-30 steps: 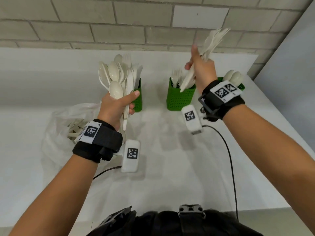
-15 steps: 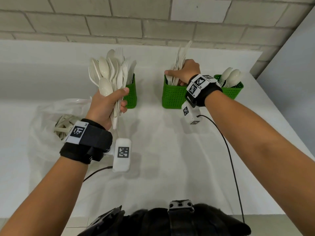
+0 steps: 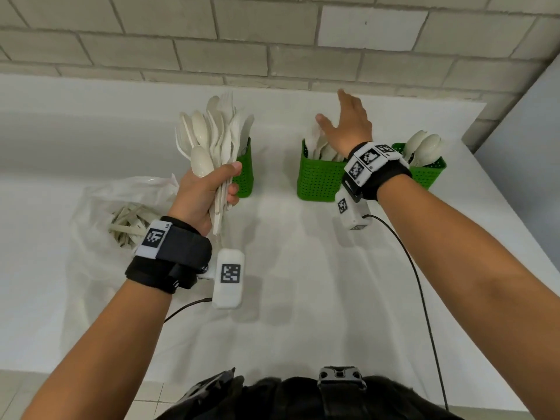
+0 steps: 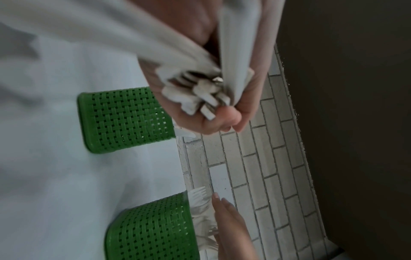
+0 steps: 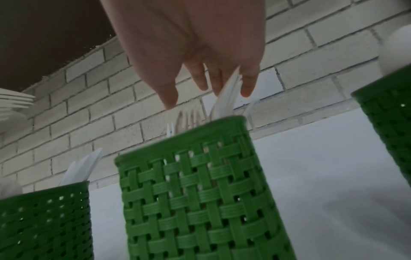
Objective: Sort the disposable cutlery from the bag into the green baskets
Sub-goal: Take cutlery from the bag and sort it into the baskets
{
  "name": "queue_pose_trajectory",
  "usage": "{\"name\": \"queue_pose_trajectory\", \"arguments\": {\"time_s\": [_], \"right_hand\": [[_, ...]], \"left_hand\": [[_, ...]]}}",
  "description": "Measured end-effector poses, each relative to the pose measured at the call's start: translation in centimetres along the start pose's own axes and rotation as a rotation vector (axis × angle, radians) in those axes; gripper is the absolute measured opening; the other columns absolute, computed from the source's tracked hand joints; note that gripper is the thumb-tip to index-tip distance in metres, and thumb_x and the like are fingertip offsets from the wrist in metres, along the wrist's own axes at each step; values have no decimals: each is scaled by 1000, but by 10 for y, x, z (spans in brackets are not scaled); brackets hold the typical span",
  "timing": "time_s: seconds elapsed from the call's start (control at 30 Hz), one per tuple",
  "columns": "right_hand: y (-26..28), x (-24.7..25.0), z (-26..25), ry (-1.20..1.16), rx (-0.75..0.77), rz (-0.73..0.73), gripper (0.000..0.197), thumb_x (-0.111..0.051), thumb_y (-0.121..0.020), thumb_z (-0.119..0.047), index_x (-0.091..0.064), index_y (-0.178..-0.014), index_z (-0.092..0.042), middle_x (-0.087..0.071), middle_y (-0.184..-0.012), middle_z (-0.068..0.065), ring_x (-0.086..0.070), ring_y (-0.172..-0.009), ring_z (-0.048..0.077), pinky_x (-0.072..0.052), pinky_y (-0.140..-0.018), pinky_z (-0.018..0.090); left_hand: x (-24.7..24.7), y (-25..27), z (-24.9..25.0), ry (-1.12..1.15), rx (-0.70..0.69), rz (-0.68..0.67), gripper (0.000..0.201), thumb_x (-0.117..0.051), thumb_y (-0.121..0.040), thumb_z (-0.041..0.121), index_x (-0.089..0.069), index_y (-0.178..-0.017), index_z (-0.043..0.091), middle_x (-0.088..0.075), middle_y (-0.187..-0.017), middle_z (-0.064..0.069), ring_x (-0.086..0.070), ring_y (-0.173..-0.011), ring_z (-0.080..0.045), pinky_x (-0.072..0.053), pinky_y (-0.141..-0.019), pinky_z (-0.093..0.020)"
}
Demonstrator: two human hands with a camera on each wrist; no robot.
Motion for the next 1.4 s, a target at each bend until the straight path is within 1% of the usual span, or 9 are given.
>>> {"name": "queue_pose_trajectory", "arguments": {"time_s": [0.13,0.27,0.37,0.53,0.7,0.93,1.13,1.3,1.4], "right_hand": [[-2,-10,3,30,35,-33,48,-32,-101,-37,-48,-135,-8,-46,-142,11,-40,-131,28,-29,-107,31],[15,19,-27,8,206,218,42,-39,-100,-30,-51,-132,-6,-44,-142,14,-30,-138,27,-20,-112,31],[44,30,-72,-176,345,281,33,-45,-97,-29,-65,-110,-5,-61,-115,14,-51,-112,28,-38,-92,29],[90,-39,-117,-636,161,-294,35,-48,-96,-36,-65,-92,-6,-65,-81,6,-62,-73,17,-53,-60,30],[119,-60,-136,-972,60,-461,33,-54,-93,-35,-61,-89,-3,-57,-71,7,-58,-60,16,-56,-66,38],[120,-56,-149,-1057,-22,-305,18,-42,-100,-19,-47,-87,-8,-62,-80,8,-62,-66,16,-52,-53,25],[115,-57,-150,-1386,-197,-189,7,-38,-101,-19,-40,-99,-12,-36,-65,-1,-40,-54,12,-41,-48,23],[128,-70,-175,-1277,-149,-243,14,-56,-94,-18,-53,-89,-5,-55,-51,-9,-50,-39,2,-37,-35,14],[126,-72,-172,-1191,-178,-158,13,-53,-95,-17,-56,-92,-5,-54,-71,3,-50,-51,8,-35,-34,13]], "left_hand": [[-3,5,0,31,18,6,11,-56,-87,1,-55,-91,11,-51,-66,-1,-44,-43,-7,-37,-39,-17],[-9,10,2,52,25,-48,7,-55,-86,0,-56,-83,6,-51,-69,-5,-47,-44,-10,-38,-41,-18],[-10,11,2,32,23,-62,9,-52,-88,0,-57,-82,3,-54,-67,-5,-49,-47,-11,-42,-43,-19],[-9,13,6,77,3,-99,9,-52,-90,2,-60,-94,3,-65,-73,-4,-61,-58,-12,-53,-55,-22],[3,14,19,62,-47,-137,12,-52,-90,2,-60,-99,1,-65,-67,-6,-62,-57,-12,-53,-55,-21],[21,18,24,35,-68,-169,32,-56,-86,-2,-60,-117,6,-69,-101,-6,-65,-80,-14,-53,-60,-22],[39,17,21,63,-11,-119,14,-56,-87,-3,-60,-95,7,-66,-68,0,-66,-66,-13,-51,-51,-21],[32,24,21,73,30,-224,21,-45,-93,1,-63,-90,11,-72,-75,-5,-64,-60,-9,-48,-49,-17],[39,24,21,112,51,-194,17,-45,-93,1,-60,-96,8,-72,-71,-3,-64,-56,-8,-46,-46,-16]]}}
Point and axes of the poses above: each hand's wrist, its own y-axis away from the middle knuckle, its own x-axis out of the back of the hand, z = x × y, the point moved 10 cm from there along -y, towards the middle knuckle
